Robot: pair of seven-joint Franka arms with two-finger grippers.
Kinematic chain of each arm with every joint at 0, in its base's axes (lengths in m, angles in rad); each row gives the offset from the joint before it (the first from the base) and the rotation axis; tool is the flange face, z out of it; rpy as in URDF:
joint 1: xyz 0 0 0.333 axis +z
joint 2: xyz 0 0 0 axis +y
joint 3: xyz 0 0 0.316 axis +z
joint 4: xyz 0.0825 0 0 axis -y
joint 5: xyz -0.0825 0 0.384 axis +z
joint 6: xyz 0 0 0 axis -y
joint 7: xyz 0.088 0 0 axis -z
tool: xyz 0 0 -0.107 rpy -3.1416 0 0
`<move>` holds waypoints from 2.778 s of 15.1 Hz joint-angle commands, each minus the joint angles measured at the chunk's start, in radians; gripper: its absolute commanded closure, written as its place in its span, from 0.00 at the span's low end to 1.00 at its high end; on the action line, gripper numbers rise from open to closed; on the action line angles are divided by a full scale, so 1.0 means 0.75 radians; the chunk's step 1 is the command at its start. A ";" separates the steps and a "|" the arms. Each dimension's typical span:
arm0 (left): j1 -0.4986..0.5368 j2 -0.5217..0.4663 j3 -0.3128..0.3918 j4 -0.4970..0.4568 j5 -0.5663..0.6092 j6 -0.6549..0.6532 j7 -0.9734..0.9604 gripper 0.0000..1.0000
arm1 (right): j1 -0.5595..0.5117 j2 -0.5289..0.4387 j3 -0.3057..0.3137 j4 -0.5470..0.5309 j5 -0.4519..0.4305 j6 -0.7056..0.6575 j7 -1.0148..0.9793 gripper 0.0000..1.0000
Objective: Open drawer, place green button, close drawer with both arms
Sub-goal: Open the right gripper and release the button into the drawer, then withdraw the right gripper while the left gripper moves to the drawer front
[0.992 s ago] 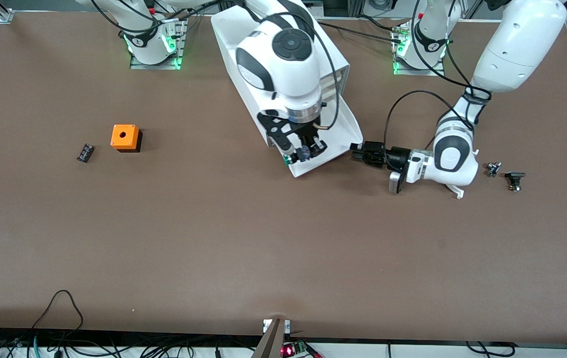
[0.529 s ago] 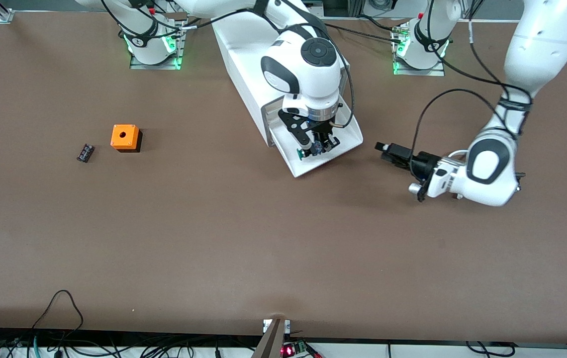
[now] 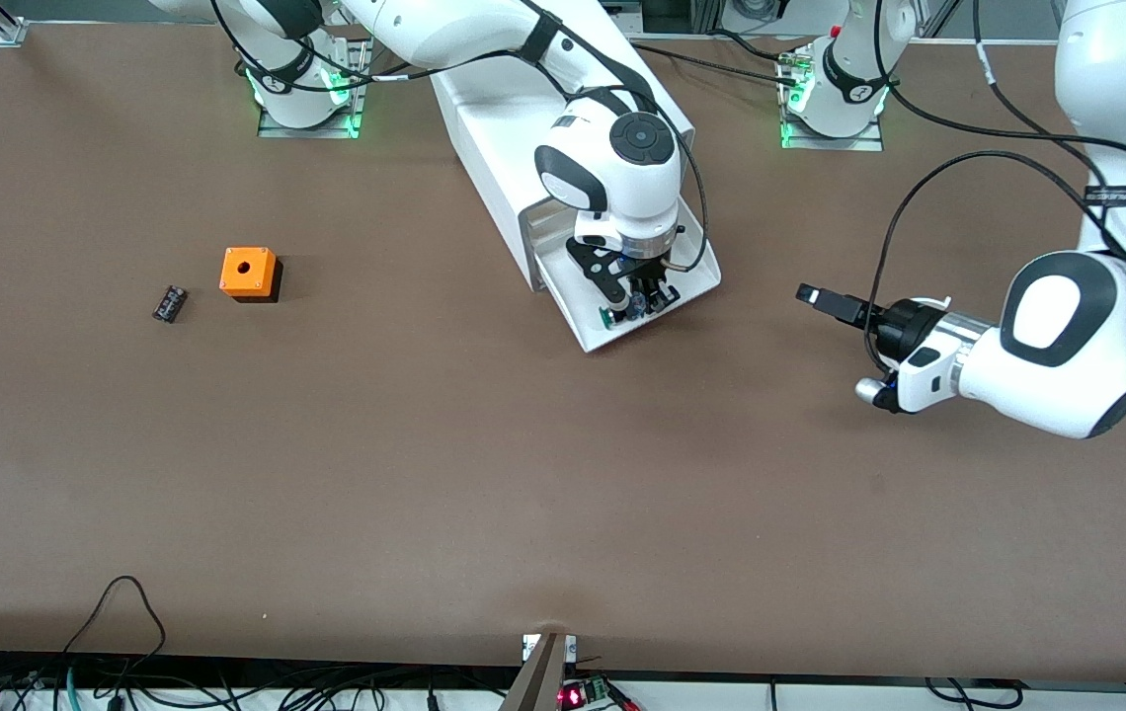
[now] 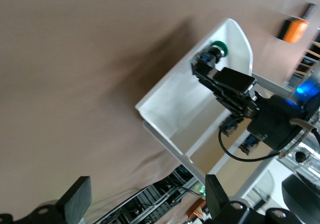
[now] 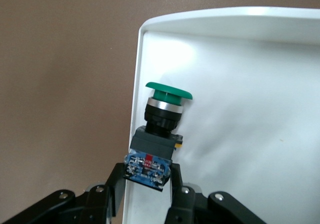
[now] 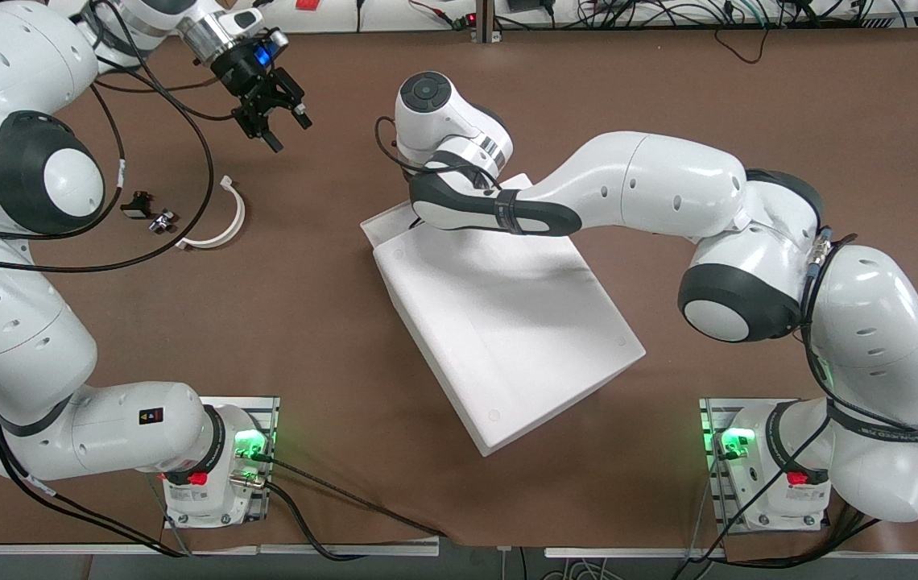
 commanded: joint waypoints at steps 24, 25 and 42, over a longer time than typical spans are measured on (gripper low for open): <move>-0.289 -0.107 -0.003 0.046 0.701 0.476 -0.838 0.00 | -0.825 -0.399 -0.049 -0.291 0.290 -0.352 -2.187 0.00; -0.321 -0.107 -0.003 0.015 0.701 0.526 -0.912 0.00 | -0.882 -0.419 -0.049 -0.328 0.290 -0.352 -2.297 0.00; -0.634 -0.121 -0.032 -0.654 0.719 1.520 -1.473 0.00 | -1.114 -1.082 -0.186 -0.615 0.251 -0.542 -2.685 0.00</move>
